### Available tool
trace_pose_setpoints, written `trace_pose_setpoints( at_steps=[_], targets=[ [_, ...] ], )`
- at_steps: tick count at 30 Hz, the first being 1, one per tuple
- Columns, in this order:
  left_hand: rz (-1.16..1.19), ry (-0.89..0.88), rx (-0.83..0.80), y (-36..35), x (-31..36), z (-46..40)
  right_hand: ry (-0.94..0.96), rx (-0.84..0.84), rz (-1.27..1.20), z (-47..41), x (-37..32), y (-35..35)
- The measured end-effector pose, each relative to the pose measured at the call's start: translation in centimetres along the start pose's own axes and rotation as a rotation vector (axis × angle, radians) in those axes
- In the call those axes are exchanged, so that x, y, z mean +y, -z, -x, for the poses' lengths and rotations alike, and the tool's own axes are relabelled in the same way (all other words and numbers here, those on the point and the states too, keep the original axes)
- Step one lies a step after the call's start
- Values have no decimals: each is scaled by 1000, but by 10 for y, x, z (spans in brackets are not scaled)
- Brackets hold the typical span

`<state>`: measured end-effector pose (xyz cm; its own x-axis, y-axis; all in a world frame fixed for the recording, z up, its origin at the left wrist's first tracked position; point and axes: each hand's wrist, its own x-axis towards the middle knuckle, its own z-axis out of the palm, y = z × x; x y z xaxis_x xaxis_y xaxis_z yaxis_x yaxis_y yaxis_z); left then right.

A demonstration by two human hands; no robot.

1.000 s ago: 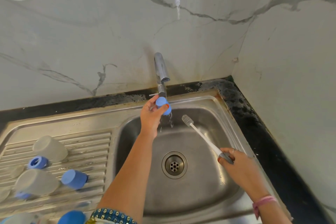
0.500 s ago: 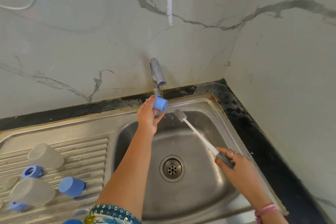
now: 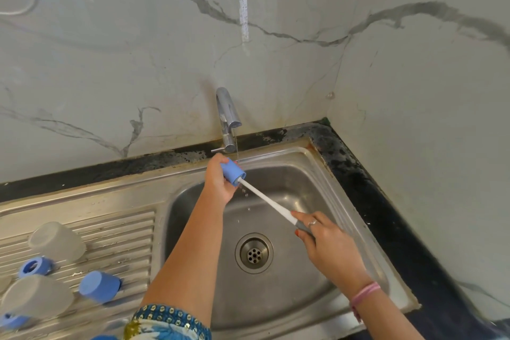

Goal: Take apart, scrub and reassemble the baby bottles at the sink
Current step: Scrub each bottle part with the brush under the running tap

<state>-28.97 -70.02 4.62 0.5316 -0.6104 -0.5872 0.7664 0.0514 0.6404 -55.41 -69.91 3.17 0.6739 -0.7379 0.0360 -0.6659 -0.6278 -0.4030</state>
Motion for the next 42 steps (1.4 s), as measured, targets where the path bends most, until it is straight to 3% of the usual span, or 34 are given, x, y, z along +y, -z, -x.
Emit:
trace_pose_setpoints(
  at_steps=[1,4,6,7,9,11,13,15,17,19,22,25,28,31,35,37,39,41,42],
  targets=[
    [-1,-9,24,-3,2,-2,-33,-58,-182,-2,-4,-1],
    [116,-39,-22,-10,9,-2,-340,-321,-1156,0,-17,5],
    [226,-47,-105,-14,8,-3,-440,-363,-1396,-1,-19,11],
    [210,-49,-117,-14,6,-6,-430,-339,-1357,-4,-20,15],
    [-8,-56,-67,-15,3,-13,-333,-200,-1012,-12,-16,18],
    [-226,-50,16,-13,3,-17,-149,-97,-409,-20,-8,22],
    [-235,-22,11,-12,7,-18,-42,-83,105,-22,-2,19],
    [-196,16,-15,-14,13,-17,28,-55,200,-22,-4,13],
    [-115,37,-28,-19,15,-18,71,-63,30,-23,-11,10],
    [30,30,-12,-19,11,-21,34,-109,-304,-26,-14,9],
    [182,-10,-141,-13,-1,-21,-49,-131,-604,-33,-9,12],
    [-89,-6,-76,-14,-4,-26,-99,-88,-554,-37,-3,11],
    [-369,-55,64,-20,-3,-31,-85,-117,-315,-35,0,10],
    [-328,6,67,-19,0,-30,-25,-140,-158,-36,0,14],
    [0,56,-28,-17,2,-28,-19,-187,-250,-46,-1,28],
    [194,-17,-93,-14,-3,-26,-95,-265,-525,-49,-5,31],
    [420,-46,-210,-12,-11,-24,-268,-395,-956,-46,-11,34],
    [383,-36,-225,-12,-13,-23,-390,-483,-1217,-42,-14,36],
    [228,-43,-174,-11,-12,-26,-413,-498,-1253,-40,-14,36]
  ],
)
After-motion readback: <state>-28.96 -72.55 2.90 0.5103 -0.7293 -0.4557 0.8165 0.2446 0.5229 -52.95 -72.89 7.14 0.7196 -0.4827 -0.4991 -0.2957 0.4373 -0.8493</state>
